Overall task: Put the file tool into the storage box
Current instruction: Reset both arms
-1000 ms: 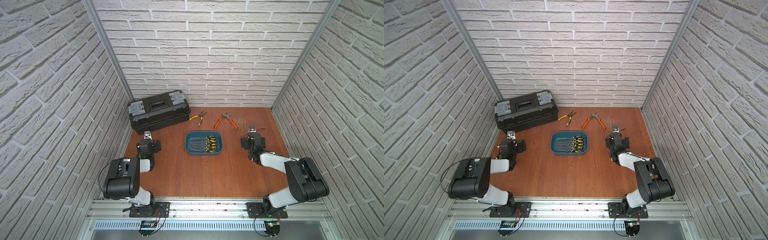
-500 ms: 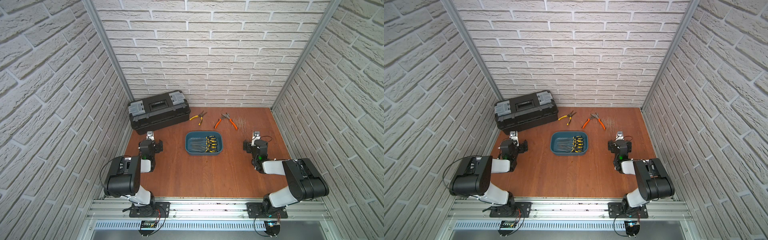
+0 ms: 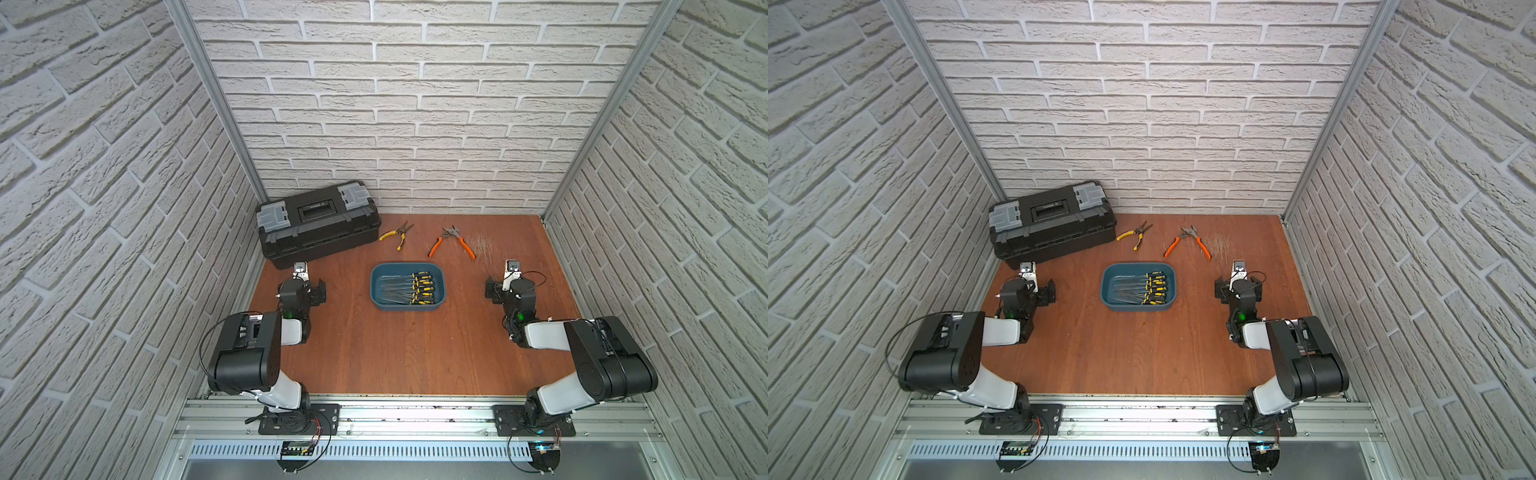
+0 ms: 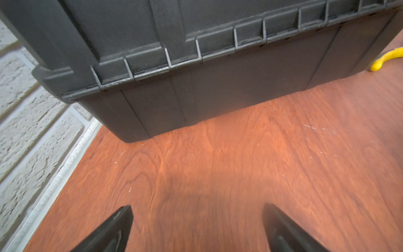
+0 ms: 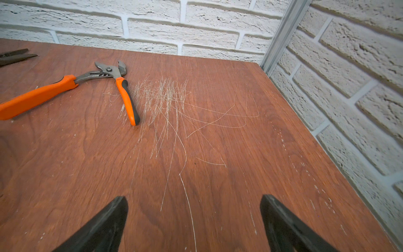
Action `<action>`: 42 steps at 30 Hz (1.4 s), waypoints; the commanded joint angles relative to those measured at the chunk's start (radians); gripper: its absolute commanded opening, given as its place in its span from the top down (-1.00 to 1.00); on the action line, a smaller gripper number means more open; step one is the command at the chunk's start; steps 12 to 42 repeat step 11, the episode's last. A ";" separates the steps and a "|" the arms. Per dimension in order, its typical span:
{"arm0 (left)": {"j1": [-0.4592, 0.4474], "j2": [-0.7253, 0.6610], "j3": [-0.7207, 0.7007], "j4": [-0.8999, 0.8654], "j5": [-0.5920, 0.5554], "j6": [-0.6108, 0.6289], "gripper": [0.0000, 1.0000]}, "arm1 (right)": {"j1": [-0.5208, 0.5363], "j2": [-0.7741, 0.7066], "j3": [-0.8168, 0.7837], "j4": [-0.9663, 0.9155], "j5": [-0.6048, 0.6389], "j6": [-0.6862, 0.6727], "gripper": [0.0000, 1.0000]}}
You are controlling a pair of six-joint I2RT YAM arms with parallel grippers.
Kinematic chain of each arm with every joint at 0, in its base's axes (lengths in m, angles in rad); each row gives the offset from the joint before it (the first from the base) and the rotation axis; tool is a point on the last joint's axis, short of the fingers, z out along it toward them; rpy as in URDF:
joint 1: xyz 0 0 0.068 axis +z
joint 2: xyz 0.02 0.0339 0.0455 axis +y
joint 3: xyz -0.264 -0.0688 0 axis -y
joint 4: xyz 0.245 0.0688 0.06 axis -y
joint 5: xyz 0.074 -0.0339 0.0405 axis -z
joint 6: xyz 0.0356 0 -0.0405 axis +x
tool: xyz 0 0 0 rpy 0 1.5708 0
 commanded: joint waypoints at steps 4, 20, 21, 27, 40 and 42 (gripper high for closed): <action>0.004 -0.001 0.015 0.049 0.009 0.009 -0.96 | -0.005 0.000 0.005 0.046 -0.009 -0.006 -0.98; 0.005 -0.002 0.016 0.048 0.009 0.009 -0.97 | -0.005 -0.007 0.001 0.045 -0.011 -0.006 -0.98; 0.005 -0.002 0.016 0.048 0.009 0.009 -0.97 | -0.005 -0.007 0.001 0.045 -0.011 -0.006 -0.98; 0.005 -0.002 0.016 0.048 0.009 0.009 -0.97 | -0.005 -0.007 0.001 0.045 -0.011 -0.006 -0.98; 0.005 -0.002 0.016 0.048 0.009 0.009 -0.97 | -0.005 -0.007 0.001 0.045 -0.011 -0.006 -0.98; 0.005 -0.002 0.016 0.048 0.009 0.009 -0.97 | -0.005 -0.007 0.001 0.045 -0.011 -0.006 -0.98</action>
